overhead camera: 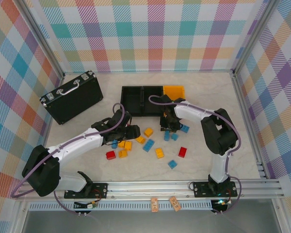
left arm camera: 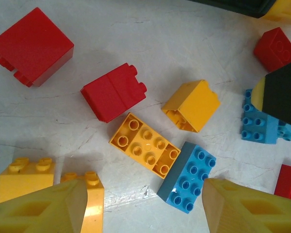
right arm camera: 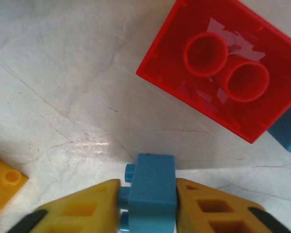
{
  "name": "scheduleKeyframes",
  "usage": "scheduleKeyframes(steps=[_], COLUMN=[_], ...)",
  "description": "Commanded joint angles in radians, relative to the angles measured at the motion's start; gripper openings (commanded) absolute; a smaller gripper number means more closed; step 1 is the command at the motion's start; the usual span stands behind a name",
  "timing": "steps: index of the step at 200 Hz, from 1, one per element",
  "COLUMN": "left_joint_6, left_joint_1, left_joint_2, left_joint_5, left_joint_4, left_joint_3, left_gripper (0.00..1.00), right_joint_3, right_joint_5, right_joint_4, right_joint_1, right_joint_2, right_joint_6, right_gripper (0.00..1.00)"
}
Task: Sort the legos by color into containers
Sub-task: Pick up the lego from the center of the table, then place the lego in the container.
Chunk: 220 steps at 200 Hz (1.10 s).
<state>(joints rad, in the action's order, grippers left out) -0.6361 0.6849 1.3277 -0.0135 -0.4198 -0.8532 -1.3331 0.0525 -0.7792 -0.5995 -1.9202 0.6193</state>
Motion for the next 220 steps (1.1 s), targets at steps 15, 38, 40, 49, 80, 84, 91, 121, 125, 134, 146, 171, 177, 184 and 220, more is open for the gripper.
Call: scheduleKeyframes(steps=[15,38,40,49,80,84,91,121,125,134,146,171,177,184,220], left_joint_6=[-0.011,-0.014,-0.013,-0.017,-0.021,-0.022,-0.022,-0.021,-0.021,-0.020,-0.020,-0.020,-0.020,-0.020,-0.014], left_joint_1=[0.002,0.002,0.002,0.001,0.002,0.001,0.001,-0.002,-0.001,-0.001,-0.002,-0.003,-0.002,-0.003,-0.006], left_joint_2=[-0.024,-0.035,-0.036,-0.040,-0.059,-0.061,-0.065,-0.073,-0.073,-0.075,-0.082,-0.101,-0.107,-0.113,-0.142], left_joint_5=[0.012,0.017,0.018,0.020,0.021,0.023,0.023,0.023,0.023,0.021,0.023,0.023,0.023,0.021,0.015], left_joint_4=[-0.016,-0.014,-0.014,-0.012,-0.002,-0.001,0.000,-0.003,-0.005,-0.007,-0.008,0.005,0.010,0.014,0.039], left_joint_3=[0.020,0.025,0.026,0.025,0.031,0.030,0.029,0.024,0.024,0.022,0.022,0.027,0.028,0.030,0.043], left_gripper=[0.64,0.64,0.64,0.64,0.64,0.64,0.64,0.64,0.64,0.64,0.64,0.64,0.64,0.64,0.65], right_joint_3=[-0.051,-0.083,-0.086,-0.102,-0.182,-0.197,-0.223,-0.365,-0.387,-0.435,-0.498,-0.627,-0.654,-0.686,-0.825], right_joint_5=[0.009,0.007,0.006,0.006,0.004,0.004,0.007,0.024,0.025,0.032,0.039,0.044,0.045,0.048,0.052], right_joint_4=[-0.035,-0.054,-0.055,-0.059,-0.086,-0.090,-0.096,-0.138,-0.142,-0.153,-0.172,-0.206,-0.211,-0.219,-0.250], right_joint_1=[-0.019,-0.029,-0.031,-0.034,-0.037,-0.037,-0.037,-0.036,-0.036,-0.034,-0.030,-0.018,-0.015,-0.010,0.018], right_joint_2=[-0.003,0.015,0.018,0.029,0.042,0.040,0.034,-0.028,-0.040,-0.065,-0.106,-0.189,-0.209,-0.232,-0.339], right_joint_6=[-0.017,-0.026,-0.026,-0.030,-0.049,-0.053,-0.062,-0.095,-0.097,-0.106,-0.114,-0.124,-0.126,-0.127,-0.124], right_gripper=[0.20,0.16,0.16,0.16,0.15,0.15,0.15,0.15,0.15,0.15,0.16,0.16,0.16,0.16,0.17])
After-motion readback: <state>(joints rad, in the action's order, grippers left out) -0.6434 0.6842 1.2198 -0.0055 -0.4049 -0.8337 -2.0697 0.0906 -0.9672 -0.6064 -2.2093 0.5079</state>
